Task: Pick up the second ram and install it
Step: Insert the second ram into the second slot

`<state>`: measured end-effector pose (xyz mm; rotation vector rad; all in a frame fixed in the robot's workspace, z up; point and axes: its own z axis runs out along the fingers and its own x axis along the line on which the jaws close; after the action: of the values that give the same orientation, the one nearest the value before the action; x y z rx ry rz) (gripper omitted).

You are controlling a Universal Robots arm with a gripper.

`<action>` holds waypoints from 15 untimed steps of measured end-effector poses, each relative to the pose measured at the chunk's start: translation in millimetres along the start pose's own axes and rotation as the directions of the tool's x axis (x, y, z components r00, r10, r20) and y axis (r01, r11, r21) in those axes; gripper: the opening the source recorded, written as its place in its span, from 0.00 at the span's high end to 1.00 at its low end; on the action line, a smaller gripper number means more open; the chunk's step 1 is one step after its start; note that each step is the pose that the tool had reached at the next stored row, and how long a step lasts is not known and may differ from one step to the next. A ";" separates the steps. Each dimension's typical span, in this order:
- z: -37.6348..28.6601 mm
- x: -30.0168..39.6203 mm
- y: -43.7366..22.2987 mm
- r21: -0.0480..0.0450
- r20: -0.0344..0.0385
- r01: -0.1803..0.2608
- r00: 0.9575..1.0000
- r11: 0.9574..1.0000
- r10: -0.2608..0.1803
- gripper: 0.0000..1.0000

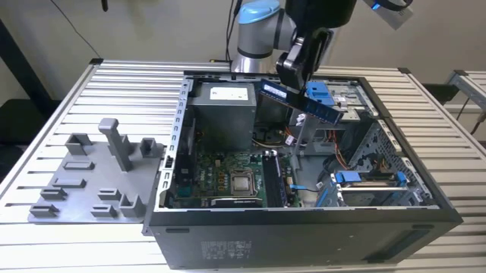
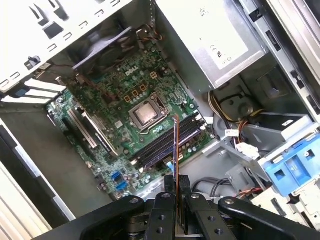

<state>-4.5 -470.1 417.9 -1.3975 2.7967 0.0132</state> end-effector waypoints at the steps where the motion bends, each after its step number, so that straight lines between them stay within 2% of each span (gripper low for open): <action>1: 0.0 0.0 0.0 0.000 0.000 -0.008 1.000 1.000 0.008 0.86; 8: 0.2 0.0 0.0 0.001 0.000 -0.062 0.998 0.998 0.062 0.86; 15: 0.2 0.0 0.0 0.001 0.000 -0.069 0.998 0.998 0.069 0.86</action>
<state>-4.5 -470.1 417.7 -1.3003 2.8430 0.0122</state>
